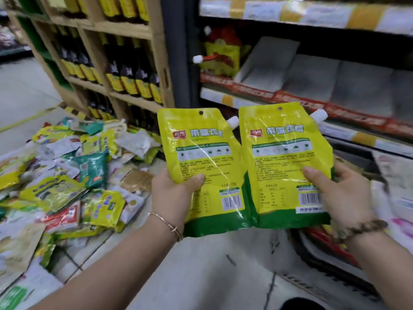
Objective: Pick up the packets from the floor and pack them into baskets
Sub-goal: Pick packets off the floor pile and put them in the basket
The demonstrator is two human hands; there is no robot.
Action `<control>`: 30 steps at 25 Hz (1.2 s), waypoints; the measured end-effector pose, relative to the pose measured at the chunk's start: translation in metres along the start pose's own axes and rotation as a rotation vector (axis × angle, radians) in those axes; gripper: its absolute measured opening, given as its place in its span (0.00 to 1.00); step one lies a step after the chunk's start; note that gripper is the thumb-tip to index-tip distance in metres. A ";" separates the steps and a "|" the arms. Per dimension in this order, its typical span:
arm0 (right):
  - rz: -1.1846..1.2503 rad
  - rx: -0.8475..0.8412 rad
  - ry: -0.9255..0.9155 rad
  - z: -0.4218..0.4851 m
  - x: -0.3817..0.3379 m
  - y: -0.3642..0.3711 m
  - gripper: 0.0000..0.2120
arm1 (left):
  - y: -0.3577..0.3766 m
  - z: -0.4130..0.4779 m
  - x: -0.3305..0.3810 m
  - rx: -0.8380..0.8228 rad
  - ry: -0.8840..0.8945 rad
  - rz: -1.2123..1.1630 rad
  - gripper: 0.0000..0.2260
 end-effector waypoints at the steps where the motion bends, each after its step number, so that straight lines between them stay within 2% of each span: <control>1: 0.014 0.023 0.019 0.002 0.003 -0.022 0.07 | 0.020 -0.007 0.002 -0.027 0.002 0.005 0.15; 9: 0.090 0.188 0.169 0.006 0.026 -0.187 0.06 | 0.157 -0.071 0.014 -0.230 0.001 0.025 0.15; 13: 0.050 0.319 0.225 0.001 0.043 -0.282 0.06 | 0.229 -0.114 -0.005 -0.389 -0.116 -0.008 0.15; 17: -0.059 0.416 0.284 -0.010 0.066 -0.350 0.06 | 0.298 -0.153 -0.020 -0.567 -0.173 0.099 0.17; 19: -0.170 0.442 0.340 -0.017 0.088 -0.364 0.05 | 0.315 -0.160 -0.034 -0.609 -0.166 0.214 0.16; 22: -0.390 0.426 0.397 -0.025 0.124 -0.365 0.07 | 0.322 -0.163 -0.059 -0.614 -0.119 0.399 0.15; 25: -0.637 0.447 0.440 -0.029 0.138 -0.359 0.14 | 0.324 -0.163 -0.071 -0.583 -0.026 0.604 0.20; 27: -0.731 0.465 0.417 -0.032 0.138 -0.351 0.17 | 0.328 -0.164 -0.076 -0.571 -0.012 0.668 0.24; 29: -0.751 0.478 0.405 -0.031 0.135 -0.345 0.22 | 0.331 -0.170 -0.071 -0.543 0.016 0.692 0.33; 30: -0.754 0.481 0.384 -0.030 0.130 -0.344 0.23 | 0.330 -0.173 -0.067 -0.517 0.140 0.773 0.37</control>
Point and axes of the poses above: each hand's wrist, its own z-axis towards the middle knuckle, its own y-axis out of the palm, x = y × z, the point moved 5 cm from there along z, towards the middle knuckle, and after that the axes turned 4 degrees about y, right-handed, at the moved point
